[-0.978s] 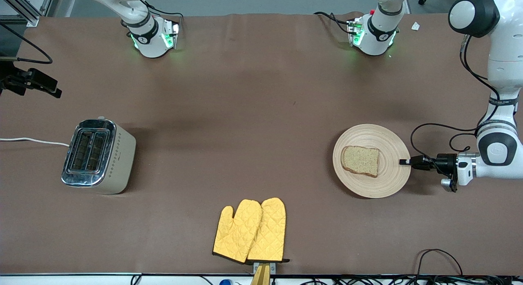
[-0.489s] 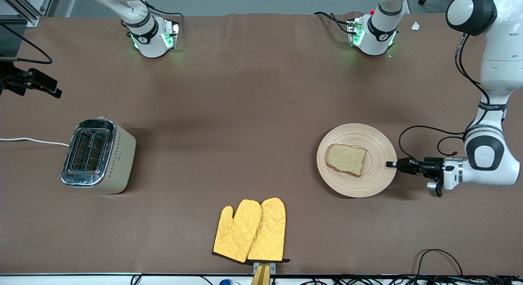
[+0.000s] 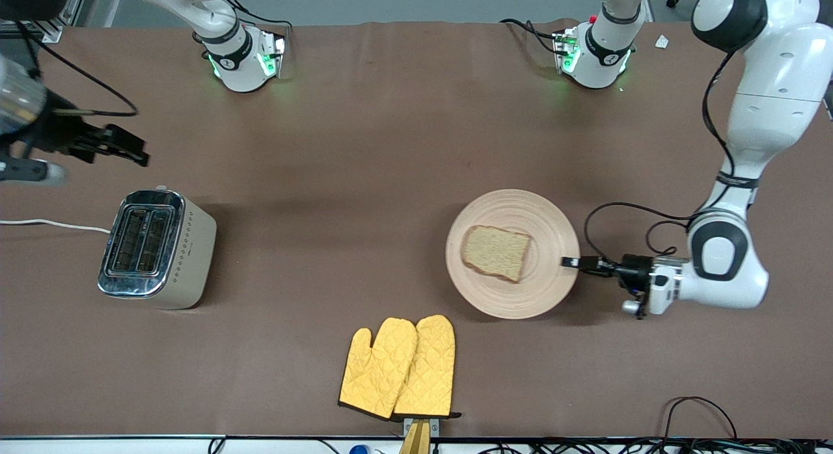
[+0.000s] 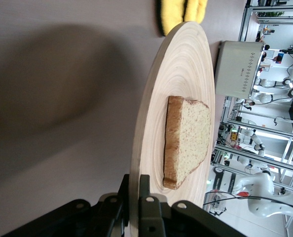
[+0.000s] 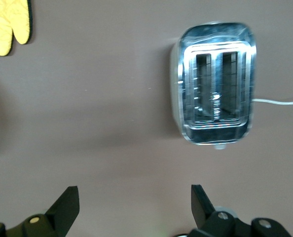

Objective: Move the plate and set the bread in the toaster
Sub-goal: 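Slide the plate toward the toaster with the left gripper while the right gripper approaches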

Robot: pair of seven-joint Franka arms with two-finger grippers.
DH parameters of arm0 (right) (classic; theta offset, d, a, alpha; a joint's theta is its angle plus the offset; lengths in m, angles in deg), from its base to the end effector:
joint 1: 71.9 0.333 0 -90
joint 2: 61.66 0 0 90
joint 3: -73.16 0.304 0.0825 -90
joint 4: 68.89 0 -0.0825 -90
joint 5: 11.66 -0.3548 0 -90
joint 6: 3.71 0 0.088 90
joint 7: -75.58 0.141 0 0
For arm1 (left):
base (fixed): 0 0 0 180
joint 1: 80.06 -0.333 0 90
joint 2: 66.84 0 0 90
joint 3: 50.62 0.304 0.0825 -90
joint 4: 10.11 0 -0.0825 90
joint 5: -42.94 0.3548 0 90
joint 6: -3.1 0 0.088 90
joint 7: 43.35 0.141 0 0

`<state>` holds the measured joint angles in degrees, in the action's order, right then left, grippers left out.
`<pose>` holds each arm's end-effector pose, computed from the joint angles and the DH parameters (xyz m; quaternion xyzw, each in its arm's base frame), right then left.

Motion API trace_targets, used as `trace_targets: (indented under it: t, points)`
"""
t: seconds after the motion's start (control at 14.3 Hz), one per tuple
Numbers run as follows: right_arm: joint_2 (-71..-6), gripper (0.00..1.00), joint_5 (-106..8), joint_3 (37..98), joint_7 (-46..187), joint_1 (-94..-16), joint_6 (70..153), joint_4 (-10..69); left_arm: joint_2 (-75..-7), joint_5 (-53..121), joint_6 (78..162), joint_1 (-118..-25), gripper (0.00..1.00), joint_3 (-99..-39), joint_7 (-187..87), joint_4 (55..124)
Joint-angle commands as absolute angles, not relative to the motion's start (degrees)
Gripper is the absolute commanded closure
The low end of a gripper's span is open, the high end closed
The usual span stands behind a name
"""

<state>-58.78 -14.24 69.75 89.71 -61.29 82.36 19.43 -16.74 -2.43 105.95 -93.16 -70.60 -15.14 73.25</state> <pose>0.5241 0.0736 0.5594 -0.9970 0.0599 0.0478 0.0124 0.6341 -0.1268 0.1873 0.8503 -0.0646 -0.1322 0.5053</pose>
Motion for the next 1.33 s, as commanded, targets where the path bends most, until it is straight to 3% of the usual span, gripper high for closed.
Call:
trace_targets:
  t: [0.0,0.63,0.98,1.26]
  points:
    - [-56.2,0.0,-14.8,69.6,93.1,-58.1,85.0,19.8,-17.0,-6.5,110.5,-87.1,1.0,-70.7,-18.8,72.3]
    - [-47.0,0.0,-14.8,69.6,101.7,-52.7,94.0,20.1,-12.9,-14.4,137.2,-64.7,0.99,-70.7,-21.6,68.9]
    - [-44.9,0.0,-14.7,69.6,101.6,-52.7,96.4,20.5,-9.9,-20.8,142.2,-59.7,0.99,-70.7,-21.4,65.9]
    - [-40.3,0.0,-14.7,69.6,101.8,-52.8,103.2,22.7,-8.9,-23.2,142.8,-58.2,0.99,-70.7,-21.1,65.7]
